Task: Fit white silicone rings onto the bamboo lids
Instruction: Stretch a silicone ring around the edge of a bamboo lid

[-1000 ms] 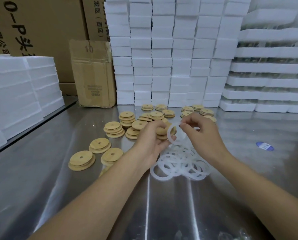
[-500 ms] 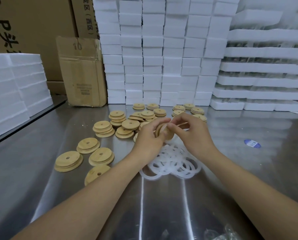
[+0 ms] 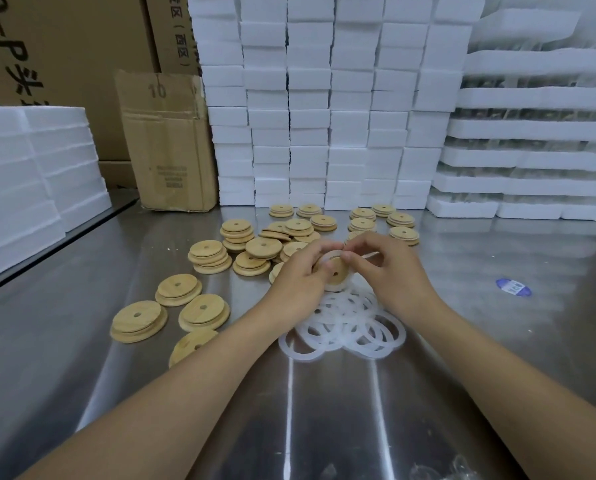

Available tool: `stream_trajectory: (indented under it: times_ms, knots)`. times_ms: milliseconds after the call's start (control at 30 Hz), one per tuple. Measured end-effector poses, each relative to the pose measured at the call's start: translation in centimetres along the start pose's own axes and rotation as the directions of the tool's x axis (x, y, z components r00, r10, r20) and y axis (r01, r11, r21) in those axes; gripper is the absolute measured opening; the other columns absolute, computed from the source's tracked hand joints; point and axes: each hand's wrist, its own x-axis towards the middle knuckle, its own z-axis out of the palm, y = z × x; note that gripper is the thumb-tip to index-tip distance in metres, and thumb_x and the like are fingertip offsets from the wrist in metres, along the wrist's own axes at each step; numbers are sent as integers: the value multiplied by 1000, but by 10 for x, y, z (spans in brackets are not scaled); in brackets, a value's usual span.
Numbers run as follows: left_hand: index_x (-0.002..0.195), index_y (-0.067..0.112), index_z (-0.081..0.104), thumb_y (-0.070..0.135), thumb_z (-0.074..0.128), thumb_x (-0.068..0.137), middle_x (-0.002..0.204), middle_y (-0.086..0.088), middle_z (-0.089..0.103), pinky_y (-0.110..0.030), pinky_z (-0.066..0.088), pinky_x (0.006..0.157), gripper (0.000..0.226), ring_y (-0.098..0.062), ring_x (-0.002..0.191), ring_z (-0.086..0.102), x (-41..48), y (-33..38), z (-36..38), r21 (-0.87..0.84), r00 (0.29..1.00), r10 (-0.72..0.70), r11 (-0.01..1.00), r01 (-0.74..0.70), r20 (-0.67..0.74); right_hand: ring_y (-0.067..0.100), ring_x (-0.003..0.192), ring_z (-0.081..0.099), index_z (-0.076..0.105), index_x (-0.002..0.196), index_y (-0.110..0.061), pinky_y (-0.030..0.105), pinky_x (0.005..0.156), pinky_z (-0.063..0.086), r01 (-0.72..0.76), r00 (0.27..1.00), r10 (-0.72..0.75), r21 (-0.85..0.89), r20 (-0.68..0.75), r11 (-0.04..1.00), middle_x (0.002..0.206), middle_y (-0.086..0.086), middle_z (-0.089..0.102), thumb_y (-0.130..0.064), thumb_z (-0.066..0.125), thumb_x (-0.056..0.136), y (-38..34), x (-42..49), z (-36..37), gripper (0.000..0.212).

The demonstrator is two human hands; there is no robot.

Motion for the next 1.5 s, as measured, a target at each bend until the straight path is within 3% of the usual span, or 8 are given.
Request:
stream_trajectory:
  times_ms: [133,200,267,333,500,800,1033,1500]
  knots:
    - [129,27,67,13,53,110,126,14,70,-29,53,102,27,-2,120,65,1,-2,1,-9,998,-10,1000,9,-70,6,87,74,75,93,-27,39,86,62,-26,1000,26,1,10,1000,90,-14,76,-25,73,99,3,-1,0,7]
    - [119,28,68,13,55,109,109,19,71,-25,54,81,22,0,98,68,0,-4,1,-9,994,1,1000,-2,-106,6,86,74,75,92,-27,42,87,62,-37,999,37,9,14,999,89,-14,76,-24,73,99,4,-1,1,8]
    - [111,29,68,13,57,108,102,15,71,-34,55,69,19,-7,87,68,0,-4,2,-15,991,-3,1000,1,-137,6,85,74,75,92,-28,43,87,62,-43,999,43,8,19,999,89,-15,76,-24,73,100,5,0,1,9]
    - [108,29,69,14,60,107,107,9,73,-46,60,84,17,-14,98,70,1,-4,2,-12,988,-4,1000,3,-155,7,83,74,75,93,-27,44,87,61,-42,999,42,0,20,999,89,-13,76,-23,72,100,6,1,0,9]
    - [108,27,71,16,66,104,109,9,74,-35,59,97,12,-6,105,69,3,-4,1,-11,985,0,1000,-2,-172,7,80,74,75,93,-28,41,85,61,-39,999,40,-36,25,999,89,-13,75,-25,72,100,6,1,-2,8]
    - [105,26,72,20,69,103,109,6,74,-24,58,82,7,-11,107,70,3,2,-3,-6,983,-48,999,47,-175,9,80,75,75,90,-26,42,87,61,-94,995,93,15,46,995,91,-8,76,-26,72,100,9,2,-5,10]
    - [105,26,73,17,69,102,108,4,76,-16,58,69,10,-12,101,72,3,5,-1,-12,980,-72,997,71,-184,1,80,69,77,90,-26,20,79,48,-90,983,93,-25,161,996,86,-14,74,-27,73,100,10,6,-16,11]
    - [108,25,73,14,68,103,112,1,77,-34,59,89,13,-17,105,73,3,8,0,-98,973,-146,987,130,-178,16,95,70,77,89,-22,41,98,56,-62,971,88,-124,223,990,93,-6,77,-25,73,100,11,6,-21,12]
